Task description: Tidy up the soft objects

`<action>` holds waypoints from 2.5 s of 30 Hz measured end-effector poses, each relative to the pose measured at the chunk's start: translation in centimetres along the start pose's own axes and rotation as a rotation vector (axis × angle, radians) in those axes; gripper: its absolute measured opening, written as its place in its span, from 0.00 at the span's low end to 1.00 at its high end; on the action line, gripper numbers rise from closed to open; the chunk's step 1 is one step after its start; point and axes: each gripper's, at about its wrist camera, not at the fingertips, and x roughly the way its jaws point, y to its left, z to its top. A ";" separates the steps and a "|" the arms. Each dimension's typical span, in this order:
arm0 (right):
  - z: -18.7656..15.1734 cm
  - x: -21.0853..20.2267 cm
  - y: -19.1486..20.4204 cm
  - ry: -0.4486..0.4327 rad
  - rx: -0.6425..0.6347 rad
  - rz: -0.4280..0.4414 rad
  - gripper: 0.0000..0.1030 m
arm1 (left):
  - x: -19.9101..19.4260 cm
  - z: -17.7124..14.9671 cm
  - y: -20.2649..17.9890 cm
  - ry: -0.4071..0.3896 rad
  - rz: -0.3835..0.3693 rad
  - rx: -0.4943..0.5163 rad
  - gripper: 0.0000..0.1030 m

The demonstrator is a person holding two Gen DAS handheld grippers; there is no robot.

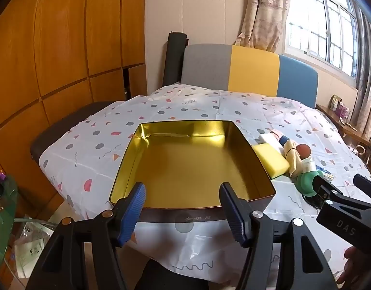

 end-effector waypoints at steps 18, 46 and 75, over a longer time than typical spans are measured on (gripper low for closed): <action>-0.2 0.6 0.2 0.000 -0.003 0.006 1.00 | 0.9 -0.3 0.0 0.039 0.018 0.009 0.62; 0.0 0.6 -0.2 -0.001 0.011 0.005 1.00 | 1.0 -0.4 -0.2 0.048 0.020 0.013 0.62; -0.3 0.7 -0.8 0.003 0.017 0.007 1.00 | 1.1 -0.4 -0.2 0.062 0.014 0.019 0.62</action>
